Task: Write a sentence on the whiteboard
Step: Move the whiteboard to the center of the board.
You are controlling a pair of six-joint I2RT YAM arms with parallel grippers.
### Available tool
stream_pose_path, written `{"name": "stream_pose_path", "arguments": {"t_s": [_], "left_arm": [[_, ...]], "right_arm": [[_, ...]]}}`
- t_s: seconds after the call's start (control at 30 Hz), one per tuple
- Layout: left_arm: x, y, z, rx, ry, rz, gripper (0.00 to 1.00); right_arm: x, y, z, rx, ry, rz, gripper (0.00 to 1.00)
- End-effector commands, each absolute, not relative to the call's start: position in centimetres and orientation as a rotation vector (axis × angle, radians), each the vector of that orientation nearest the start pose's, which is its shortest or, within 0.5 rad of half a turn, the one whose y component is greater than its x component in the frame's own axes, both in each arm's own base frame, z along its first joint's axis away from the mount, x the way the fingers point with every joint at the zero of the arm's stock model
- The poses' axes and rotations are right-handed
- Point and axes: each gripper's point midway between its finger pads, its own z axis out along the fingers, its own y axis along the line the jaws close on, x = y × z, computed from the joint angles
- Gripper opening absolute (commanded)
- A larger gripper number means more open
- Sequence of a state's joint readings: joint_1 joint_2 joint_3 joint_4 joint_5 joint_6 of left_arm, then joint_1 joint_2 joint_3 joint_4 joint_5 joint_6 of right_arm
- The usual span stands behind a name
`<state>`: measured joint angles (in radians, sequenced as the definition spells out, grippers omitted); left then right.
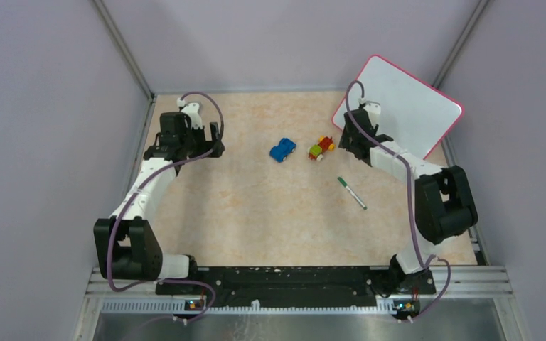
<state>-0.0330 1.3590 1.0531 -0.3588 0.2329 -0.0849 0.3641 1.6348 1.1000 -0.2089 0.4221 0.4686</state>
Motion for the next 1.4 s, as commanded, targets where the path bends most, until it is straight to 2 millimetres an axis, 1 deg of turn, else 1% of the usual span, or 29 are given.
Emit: {"name": "stream_pose_path", "arguments": {"t_s": [0.0,0.17,0.4,0.6,0.77,0.93,1.07,1.2,1.37], "left_arm": [[38.8,-5.6,19.5,0.051,2.155,-0.318,0.99],[38.7,-5.7,19.3,0.056,2.152,-0.323,0.99],[38.6,-5.6,19.3,0.058,2.146,-0.317,0.99],[38.6,-5.5,19.2,0.056,2.145,-0.312,0.99],[38.7,-5.4,19.0,0.053,2.147,-0.305,0.99],[38.6,-5.4,18.9,0.053,2.146,-0.303,0.99],[38.6,-5.3,19.0,0.053,2.144,-0.3,0.99],[38.6,-5.3,18.9,0.053,2.147,-0.297,0.99],[38.6,-5.3,18.8,0.05,2.149,-0.296,0.99]], "right_arm": [[45.0,10.6,12.6,0.477,2.137,-0.044,0.51],[46.3,11.4,11.1,0.511,2.158,-0.036,0.51],[48.4,11.9,9.9,0.528,2.152,-0.045,0.49],[49.7,12.3,8.3,0.541,2.166,-0.07,0.48],[50.5,12.1,7.1,0.553,2.176,-0.116,0.46],[51.2,11.7,6.2,0.558,2.17,-0.148,0.46],[51.8,10.7,5.4,0.575,2.174,-0.171,0.45],[52.3,10.0,5.0,0.558,2.172,-0.197,0.4],[52.6,10.1,4.8,0.493,2.177,-0.205,0.35]]}}
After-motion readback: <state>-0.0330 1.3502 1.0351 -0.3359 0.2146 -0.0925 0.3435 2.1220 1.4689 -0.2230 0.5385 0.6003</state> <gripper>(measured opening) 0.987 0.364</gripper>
